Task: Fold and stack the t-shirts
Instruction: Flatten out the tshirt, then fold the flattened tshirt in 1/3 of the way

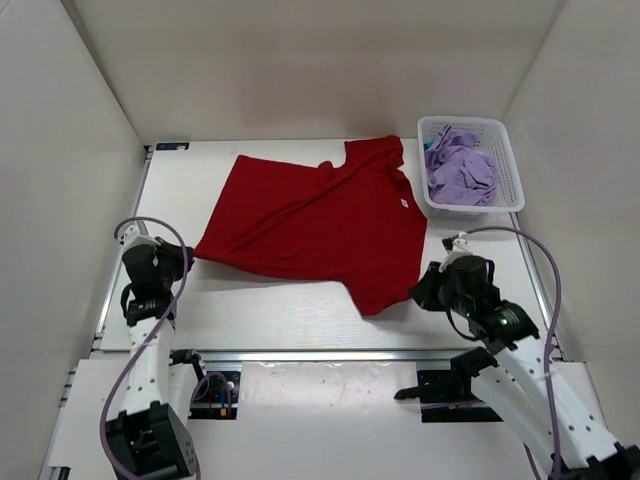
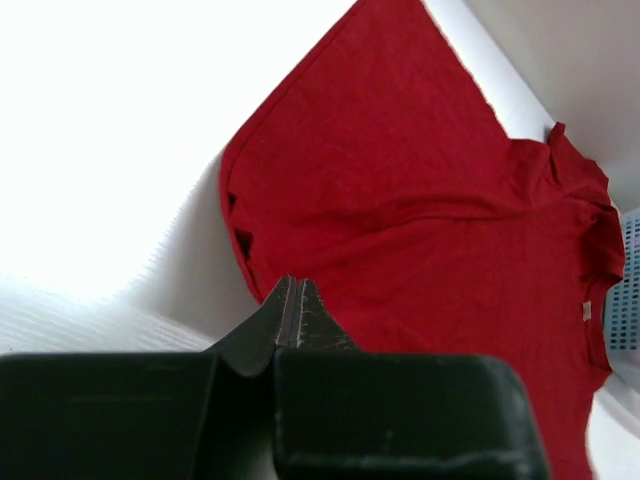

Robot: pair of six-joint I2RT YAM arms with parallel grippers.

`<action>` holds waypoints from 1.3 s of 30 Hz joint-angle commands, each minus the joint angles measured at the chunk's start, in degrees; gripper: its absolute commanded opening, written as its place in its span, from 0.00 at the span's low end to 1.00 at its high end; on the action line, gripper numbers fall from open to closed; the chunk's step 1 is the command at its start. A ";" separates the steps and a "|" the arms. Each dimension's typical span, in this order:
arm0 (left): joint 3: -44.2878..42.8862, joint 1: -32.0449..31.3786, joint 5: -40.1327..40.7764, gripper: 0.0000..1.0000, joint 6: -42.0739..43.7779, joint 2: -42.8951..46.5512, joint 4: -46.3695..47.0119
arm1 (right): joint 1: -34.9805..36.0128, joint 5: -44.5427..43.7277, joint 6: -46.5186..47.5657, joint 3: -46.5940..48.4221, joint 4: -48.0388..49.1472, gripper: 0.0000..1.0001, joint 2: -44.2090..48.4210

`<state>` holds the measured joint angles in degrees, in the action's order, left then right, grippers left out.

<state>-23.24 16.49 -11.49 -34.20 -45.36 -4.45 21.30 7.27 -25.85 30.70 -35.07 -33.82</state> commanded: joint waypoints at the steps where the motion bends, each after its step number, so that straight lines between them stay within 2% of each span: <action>1: 1.09 -1.46 3.31 0.00 2.99 3.00 -2.85 | 6.55 -5.32 -10.09 1.46 -7.02 0.00 6.83; 3: 2.24 -0.24 0.77 0.00 1.94 3.35 -3.37 | 11.02 -10.59 -13.78 3.13 -11.67 0.00 7.98; 7: 1.36 3.89 -0.29 0.00 2.46 4.14 -8.63 | 12.27 -12.10 -16.16 5.59 -15.81 0.01 7.54; 10: -3.47 1.26 1.38 0.00 4.05 4.06 -11.64 | 9.73 -12.02 -15.82 7.71 -20.82 0.00 8.16; 14: -3.39 1.52 -4.76 0.00 1.16 1.69 -6.99 | 4.12 -9.30 -12.92 7.45 -22.50 0.01 8.95; 18: -1.98 2.40 -5.48 0.00 -1.92 -2.26 -2.07 | -1.86 -4.47 -8.45 6.13 -17.07 0.00 6.50; 22: -1.80 -0.22 -3.11 0.00 -5.52 -6.13 3.90 | -11.25 0.28 -0.28 5.78 -6.19 0.00 -3.15; 25: -3.99 -2.34 -0.38 0.00 -6.76 -9.39 6.11 | -17.59 3.80 2.46 6.47 2.34 0.00 -11.32; 27: -4.88 -2.34 -0.03 0.00 -7.72 -13.59 7.60 | -18.05 4.51 2.47 8.57 5.78 0.00 -15.89; 29: -5.93 -2.60 -0.29 0.00 -8.52 -17.02 8.92 | -14.03 -2.05 1.59 11.74 9.30 0.00 -21.08; 31: -7.16 -3.12 0.84 0.00 -8.96 -19.48 9.28 | -13.13 -4.00 1.85 14.90 10.36 0.00 -25.13; 39: -16.12 -4.19 2.61 0.00 -9.75 -32.05 10.60 | -15.32 -3.93 1.59 22.64 17.93 0.00 -38.32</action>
<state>-34.63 12.95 -10.90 -43.51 -74.46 3.73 7.11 5.06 -25.15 49.43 -23.57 -69.19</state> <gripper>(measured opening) 0.014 0.018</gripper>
